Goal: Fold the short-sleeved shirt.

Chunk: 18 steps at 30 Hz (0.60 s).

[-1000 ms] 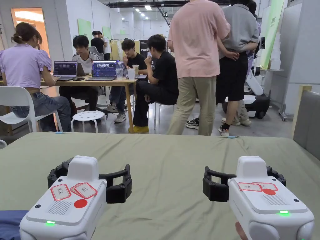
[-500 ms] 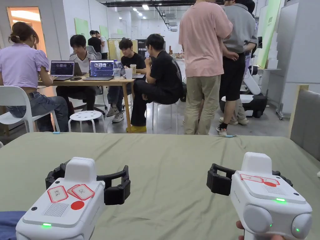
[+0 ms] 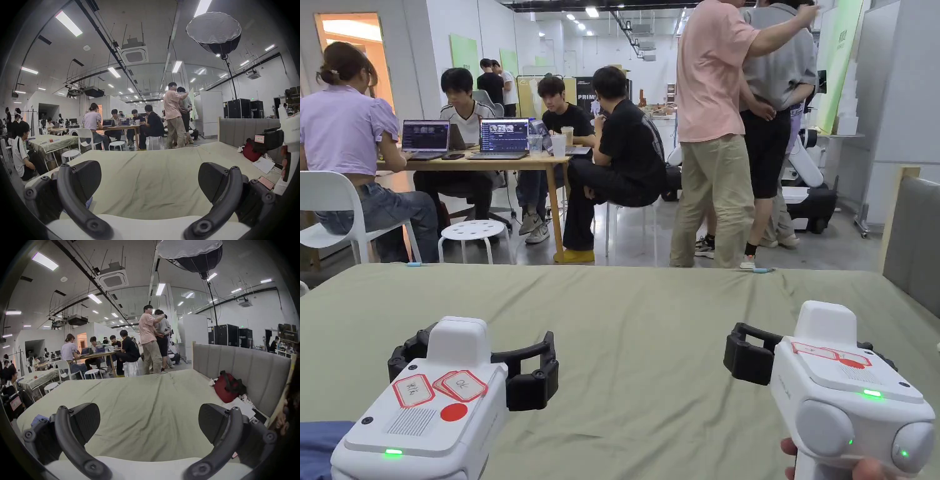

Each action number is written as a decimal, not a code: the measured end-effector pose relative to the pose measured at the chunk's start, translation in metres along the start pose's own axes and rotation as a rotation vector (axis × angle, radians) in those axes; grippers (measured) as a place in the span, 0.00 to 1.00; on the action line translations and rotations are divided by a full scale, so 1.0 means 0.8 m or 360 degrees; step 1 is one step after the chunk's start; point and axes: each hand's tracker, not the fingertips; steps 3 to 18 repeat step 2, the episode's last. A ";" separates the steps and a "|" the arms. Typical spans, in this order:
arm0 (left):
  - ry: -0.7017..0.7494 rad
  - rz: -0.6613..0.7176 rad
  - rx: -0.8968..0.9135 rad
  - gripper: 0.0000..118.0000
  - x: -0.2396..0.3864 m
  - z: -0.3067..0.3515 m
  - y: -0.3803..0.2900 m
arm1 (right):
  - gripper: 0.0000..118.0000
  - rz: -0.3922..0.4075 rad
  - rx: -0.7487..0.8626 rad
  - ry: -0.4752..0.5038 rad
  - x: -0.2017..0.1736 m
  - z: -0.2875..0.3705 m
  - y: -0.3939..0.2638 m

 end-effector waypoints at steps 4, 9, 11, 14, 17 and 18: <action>-0.0003 0.0003 0.0003 1.00 0.001 0.000 0.001 | 1.00 0.0073 0.0023 -0.0089 -0.006 0.001 -0.003; -0.0003 0.0003 0.0003 1.00 0.001 0.000 0.001 | 1.00 0.0073 0.0023 -0.0089 -0.006 0.001 -0.003; -0.0003 0.0003 0.0003 1.00 0.001 0.000 0.001 | 1.00 0.0073 0.0023 -0.0089 -0.006 0.001 -0.003; -0.0003 0.0003 0.0003 1.00 0.001 0.000 0.001 | 1.00 0.0073 0.0023 -0.0089 -0.006 0.001 -0.003; -0.0003 0.0003 0.0003 1.00 0.001 0.000 0.001 | 1.00 0.0073 0.0023 -0.0089 -0.006 0.001 -0.003; -0.0003 0.0003 0.0003 1.00 0.001 0.000 0.001 | 1.00 0.0073 0.0023 -0.0089 -0.006 0.001 -0.003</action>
